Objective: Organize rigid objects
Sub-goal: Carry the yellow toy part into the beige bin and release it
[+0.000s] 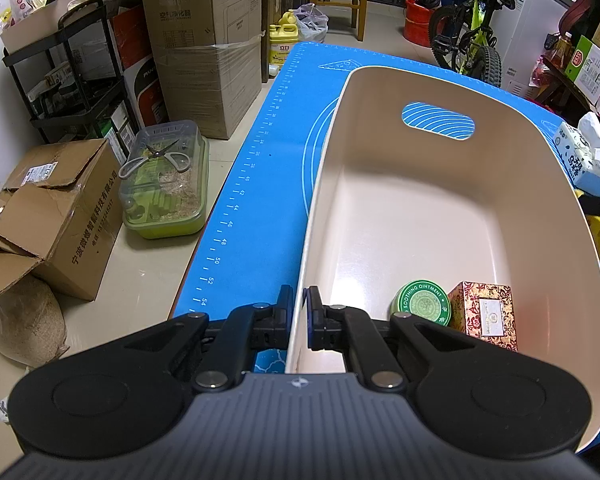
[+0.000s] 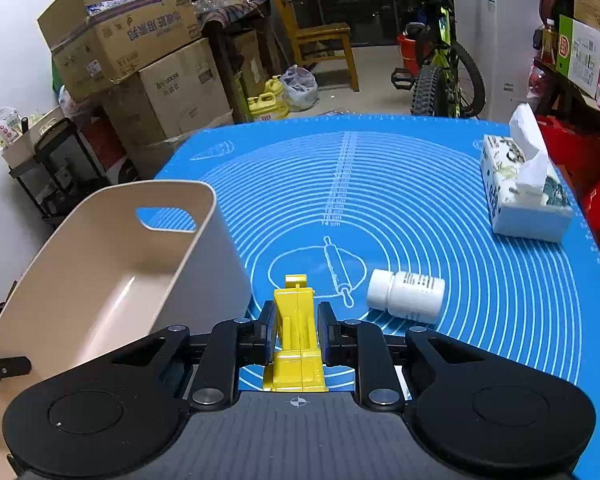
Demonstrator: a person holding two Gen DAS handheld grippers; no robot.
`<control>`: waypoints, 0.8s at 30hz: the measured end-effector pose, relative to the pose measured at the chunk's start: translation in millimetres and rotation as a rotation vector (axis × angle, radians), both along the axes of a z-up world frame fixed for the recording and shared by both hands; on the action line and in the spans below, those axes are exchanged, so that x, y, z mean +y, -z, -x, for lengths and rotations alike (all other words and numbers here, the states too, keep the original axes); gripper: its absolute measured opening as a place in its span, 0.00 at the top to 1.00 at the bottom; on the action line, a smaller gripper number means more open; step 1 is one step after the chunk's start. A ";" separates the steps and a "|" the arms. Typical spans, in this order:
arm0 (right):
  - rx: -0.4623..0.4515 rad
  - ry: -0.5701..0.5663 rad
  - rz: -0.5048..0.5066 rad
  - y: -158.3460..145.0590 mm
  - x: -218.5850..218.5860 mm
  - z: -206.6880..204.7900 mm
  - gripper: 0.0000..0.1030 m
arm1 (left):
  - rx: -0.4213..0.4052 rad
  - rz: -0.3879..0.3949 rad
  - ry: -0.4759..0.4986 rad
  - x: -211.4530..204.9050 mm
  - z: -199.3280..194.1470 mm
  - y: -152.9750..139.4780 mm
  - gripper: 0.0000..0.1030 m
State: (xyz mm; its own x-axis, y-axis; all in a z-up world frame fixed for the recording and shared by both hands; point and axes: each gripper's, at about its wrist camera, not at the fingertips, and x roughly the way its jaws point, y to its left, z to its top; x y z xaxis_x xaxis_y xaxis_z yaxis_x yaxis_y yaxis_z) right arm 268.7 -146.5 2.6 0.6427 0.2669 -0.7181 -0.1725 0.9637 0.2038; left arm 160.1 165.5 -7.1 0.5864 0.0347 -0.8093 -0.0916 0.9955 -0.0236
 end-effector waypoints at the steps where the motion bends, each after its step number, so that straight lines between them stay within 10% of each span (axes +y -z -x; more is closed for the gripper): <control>1: -0.005 -0.003 0.002 -2.9 0.6 1.2 0.71 | 0.000 0.001 0.000 -0.2 0.6 0.4 0.92; 24: -0.134 -0.153 0.011 -93.0 68.0 15.1 0.71 | 0.007 0.017 -0.009 -3.5 1.2 -0.7 0.92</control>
State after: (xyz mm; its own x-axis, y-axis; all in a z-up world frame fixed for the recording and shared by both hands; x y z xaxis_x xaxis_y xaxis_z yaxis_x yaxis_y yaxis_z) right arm 253.6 -78.5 95.6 0.6852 0.3609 -0.6327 -0.3414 0.9264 0.1587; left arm 158.9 161.9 -6.4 0.5806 0.0260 -0.8138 -0.1004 0.9941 -0.0399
